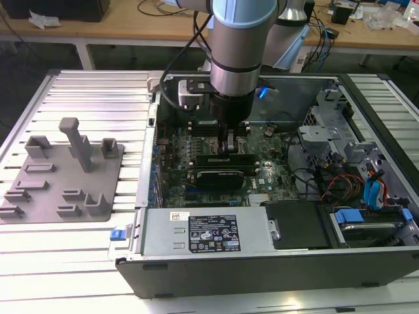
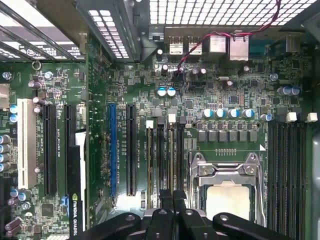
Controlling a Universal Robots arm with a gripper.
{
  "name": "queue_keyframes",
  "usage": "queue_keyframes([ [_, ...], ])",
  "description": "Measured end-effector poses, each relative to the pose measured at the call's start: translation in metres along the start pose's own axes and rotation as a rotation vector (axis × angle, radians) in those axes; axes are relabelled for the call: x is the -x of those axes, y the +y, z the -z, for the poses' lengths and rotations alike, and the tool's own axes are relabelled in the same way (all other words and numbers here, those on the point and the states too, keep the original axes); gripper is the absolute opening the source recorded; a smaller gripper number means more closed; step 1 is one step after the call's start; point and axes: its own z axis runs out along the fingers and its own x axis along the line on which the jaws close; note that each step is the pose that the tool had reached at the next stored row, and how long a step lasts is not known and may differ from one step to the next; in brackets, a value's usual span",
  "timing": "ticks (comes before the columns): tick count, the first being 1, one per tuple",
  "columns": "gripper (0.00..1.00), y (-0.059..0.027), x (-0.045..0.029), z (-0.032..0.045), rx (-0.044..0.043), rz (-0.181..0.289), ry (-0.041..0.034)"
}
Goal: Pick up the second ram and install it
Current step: 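Insert the second ram into the second slot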
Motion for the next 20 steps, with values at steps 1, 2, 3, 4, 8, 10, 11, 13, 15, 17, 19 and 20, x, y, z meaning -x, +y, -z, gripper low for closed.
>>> queue_keyframes([
  [1, 0.09, 0.0002, 0.0006, -0.0004, -0.0002, 0.0, -0.0004],
  [2, 0.09, 0.0004, 0.0009, -0.0005, -0.0002, 0.0, -0.0004],
  [3, 0.09, 0.0005, 0.0013, -0.0005, -0.0001, 0.0, -0.0002],
  [4, 0.09, 0.0007, 0.002, -0.0007, -0.0001, 0.0, -0.0002],
  [8, 0.09, 0.0018, 0.0021, -0.0026, -0.0001, 0.0, -0.0003],
  [10, 0.09, 0.0022, 0.0022, -0.0035, 0.0, 0.0, 0.0],
  [11, 0.09, 0.0022, 0.0021, -0.0035, 0.0, 0.0, 0.0],
  [13, 0.09, 0.0022, 0.0022, -0.0037, -0.0001, 0.0, -0.0002],
  [15, 0.09, 0.0023, 0.0023, -0.0037, -0.0001, 0.0, -0.0003],
  [17, 0.09, 0.0029, 0.0023, -0.0037, -0.0001, 0.0, -0.0003],
  [19, 0.09, 0.0028, 0.0022, -0.0037, -0.0001, -0.001, -0.0003],
  [20, 0.09, 0.0029, 0.0021, -0.0037, -0.0001, -0.001, -0.0003],
])
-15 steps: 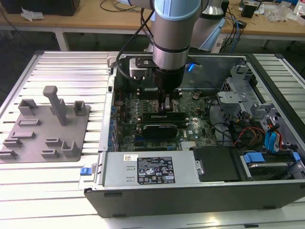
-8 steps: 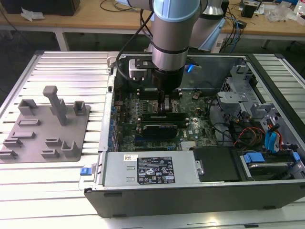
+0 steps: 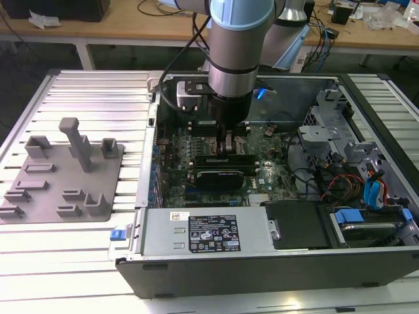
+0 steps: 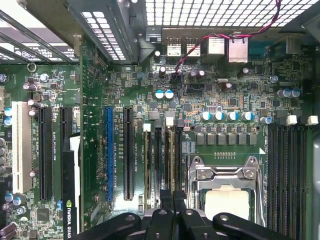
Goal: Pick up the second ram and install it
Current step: 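Insert the second ram into the second slot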
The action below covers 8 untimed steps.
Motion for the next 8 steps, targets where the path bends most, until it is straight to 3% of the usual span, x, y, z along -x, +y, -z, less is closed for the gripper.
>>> queue_keyframes([
  [8, 0.09, 0.0015, -0.0004, -0.0007, 0.0001, -0.004, 0.0003],
])
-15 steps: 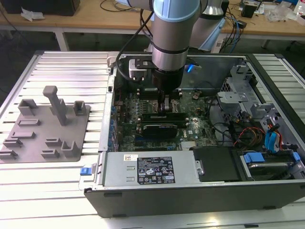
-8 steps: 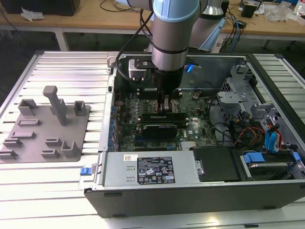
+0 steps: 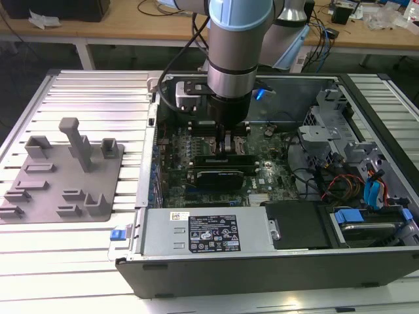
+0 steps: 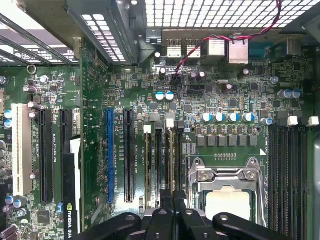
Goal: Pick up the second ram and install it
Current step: 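Insert the second ram into the second slot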
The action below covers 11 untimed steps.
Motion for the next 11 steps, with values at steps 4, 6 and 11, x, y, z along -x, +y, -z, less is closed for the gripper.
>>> queue_keyframes([
  [4, 0.09, -0.0006, 0.0, -0.0003, -0.0002, 0.0, -0.0005],
  [6, 0.09, -0.0012, 0.0, -0.0002, -0.0001, 0.0, -0.0004],
  [11, 0.09, -0.0012, 0.0, -0.0019, -0.0001, 0.0, -0.0003],
])
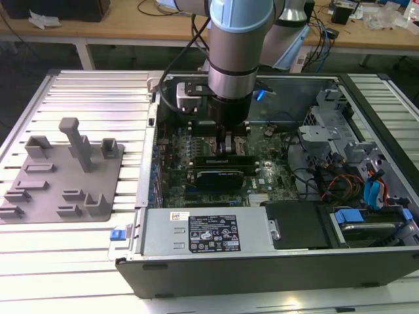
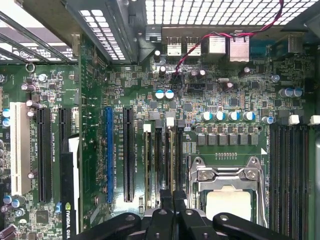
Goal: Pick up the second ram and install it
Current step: 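Insert the second ram into the second slot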
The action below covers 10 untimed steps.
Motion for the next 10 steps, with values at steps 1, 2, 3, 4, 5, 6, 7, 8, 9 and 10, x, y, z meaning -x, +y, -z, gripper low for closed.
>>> queue_keyframes([
  [1, 0.09, 0.0, 0.0, 0.0, 0.0, 0.0, 0.0],
  [2, 0.09, 0.0, 0.0, -0.0007, -0.0002, 0.0, -0.0003],
  [3, 0.09, 0.0, 0.0, -0.002, -0.0001, 0.0, -0.0002],
  [4, 0.09, 0.0, 0.0, -0.003, -0.0001, 0.0, -0.0001],
  [5, 0.09, 0.0, 0.0, -0.0041, 0.0, 0.0, 0.0],
  [6, 0.09, 0.0, -0.0001, -0.0041, 0.0, 0.0, 0.0001],
  [7, 0.09, 0.0, 0.0, -0.0043, 0.0001, 0.0, 0.0001],
  [8, 0.09, 0.0, 0.0, -0.005, -0.0002, 0.0, -0.0003],
  [9, 0.09, 0.0, 0.0, -0.0057, -0.0001, 0.0, -0.0001],
  [10, 0.09, 0.0, -0.0001, -0.0057, 0.0, 0.0, 0.0001],
])
